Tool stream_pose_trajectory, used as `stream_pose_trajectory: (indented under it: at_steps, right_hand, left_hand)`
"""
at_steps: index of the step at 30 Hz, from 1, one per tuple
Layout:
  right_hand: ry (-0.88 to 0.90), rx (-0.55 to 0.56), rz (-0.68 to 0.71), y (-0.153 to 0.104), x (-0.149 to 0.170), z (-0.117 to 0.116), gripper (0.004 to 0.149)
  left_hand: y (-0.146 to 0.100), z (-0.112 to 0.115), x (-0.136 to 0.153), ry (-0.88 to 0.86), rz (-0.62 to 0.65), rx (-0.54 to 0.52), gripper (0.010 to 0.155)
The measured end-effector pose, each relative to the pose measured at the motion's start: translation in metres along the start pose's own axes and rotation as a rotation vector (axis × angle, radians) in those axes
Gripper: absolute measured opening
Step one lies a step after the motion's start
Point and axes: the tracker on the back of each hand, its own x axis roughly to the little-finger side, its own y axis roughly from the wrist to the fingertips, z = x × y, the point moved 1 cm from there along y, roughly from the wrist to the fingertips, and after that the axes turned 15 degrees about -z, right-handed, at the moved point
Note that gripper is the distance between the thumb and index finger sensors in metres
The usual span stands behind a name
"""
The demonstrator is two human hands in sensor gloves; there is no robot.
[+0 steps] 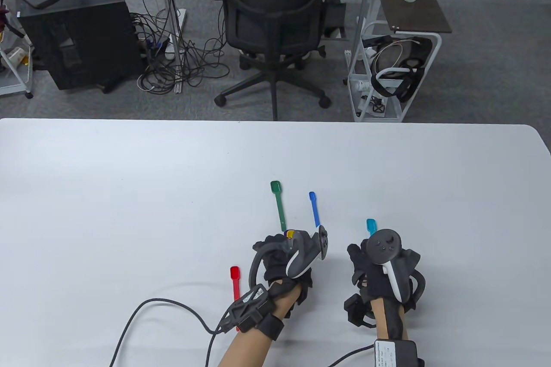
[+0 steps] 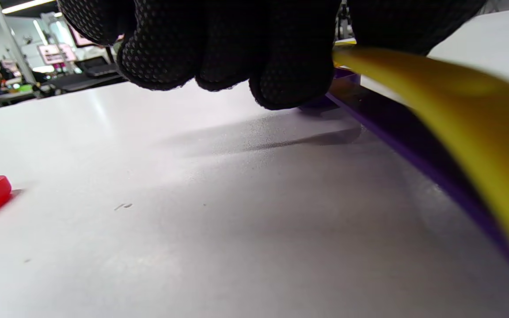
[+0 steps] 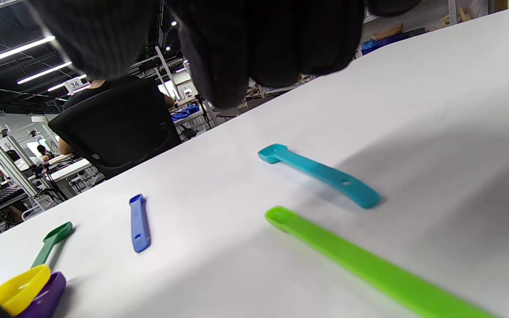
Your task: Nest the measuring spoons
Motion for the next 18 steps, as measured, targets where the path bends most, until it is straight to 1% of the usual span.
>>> stream_pose_trajectory:
  at_steps: [7, 11, 14, 18]
  right_hand:
    - [-0.018, -0.008, 0.001, -0.0007, -0.0005, -0.0026, 0.054]
    - [-0.023, -0.008, 0.0, -0.0013, -0.0006, -0.0028, 0.055]
    - [-0.032, -0.012, 0.001, -0.0019, -0.0009, -0.0032, 0.055]
    - [-0.037, -0.014, 0.001, -0.0022, -0.0013, -0.0035, 0.055]
  left_hand:
    - [-0.0003, 0.0019, -0.0019, 0.009, -0.009, 0.016, 0.05]
    - [0.0013, 0.0059, -0.003, 0.043, -0.02, -0.01, 0.05]
    - [0.0026, 0.0078, -0.0033, 0.048, -0.023, -0.005, 0.049]
    - [0.0007, 0.005, -0.0019, 0.059, -0.022, -0.002, 0.05]
